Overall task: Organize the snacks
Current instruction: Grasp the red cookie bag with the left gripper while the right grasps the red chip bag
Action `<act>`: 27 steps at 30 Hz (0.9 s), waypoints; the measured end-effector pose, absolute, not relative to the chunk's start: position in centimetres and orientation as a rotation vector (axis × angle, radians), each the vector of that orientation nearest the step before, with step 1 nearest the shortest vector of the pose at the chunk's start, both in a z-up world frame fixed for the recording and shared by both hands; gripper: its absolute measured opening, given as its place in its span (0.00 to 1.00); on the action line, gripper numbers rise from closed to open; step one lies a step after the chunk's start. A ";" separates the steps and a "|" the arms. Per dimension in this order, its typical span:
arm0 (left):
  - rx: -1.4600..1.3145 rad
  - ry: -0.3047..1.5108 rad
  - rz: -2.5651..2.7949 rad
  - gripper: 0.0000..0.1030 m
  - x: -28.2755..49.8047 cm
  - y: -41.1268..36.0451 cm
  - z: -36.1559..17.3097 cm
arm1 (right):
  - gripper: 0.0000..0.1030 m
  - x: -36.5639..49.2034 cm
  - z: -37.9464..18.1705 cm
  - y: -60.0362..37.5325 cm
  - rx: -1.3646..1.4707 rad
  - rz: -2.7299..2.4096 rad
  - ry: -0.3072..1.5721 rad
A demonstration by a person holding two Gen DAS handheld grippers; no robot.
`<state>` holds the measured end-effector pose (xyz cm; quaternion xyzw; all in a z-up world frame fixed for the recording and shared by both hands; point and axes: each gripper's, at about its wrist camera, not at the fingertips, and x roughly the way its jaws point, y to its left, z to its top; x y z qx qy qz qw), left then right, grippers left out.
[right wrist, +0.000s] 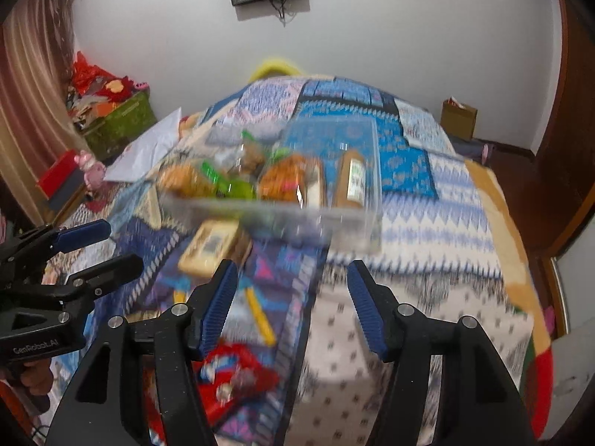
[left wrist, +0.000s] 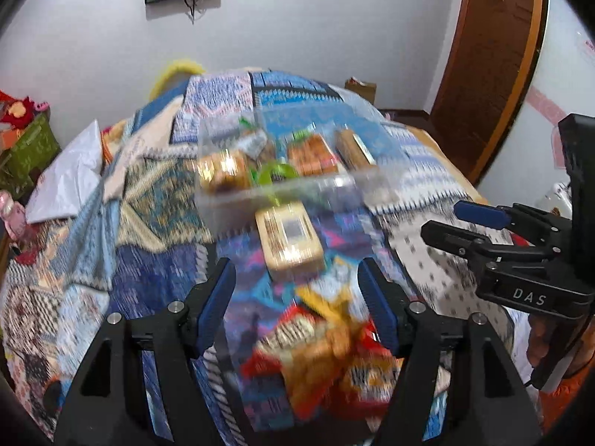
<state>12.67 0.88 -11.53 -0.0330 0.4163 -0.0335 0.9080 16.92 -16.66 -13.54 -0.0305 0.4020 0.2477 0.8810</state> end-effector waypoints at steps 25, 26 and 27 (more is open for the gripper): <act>-0.204 0.894 -0.018 0.44 9.1 4.9 -17.3 | 0.80 12.3 -19.4 -11.6 -0.068 0.586 1.036; -0.209 0.892 -0.015 0.43 9.0 5.1 -17.4 | 0.81 12.3 -19.5 -11.2 -0.069 0.587 1.039; -0.214 0.890 -0.013 0.43 8.8 5.4 -17.4 | 0.83 12.4 -19.5 -10.9 -0.070 0.588 1.042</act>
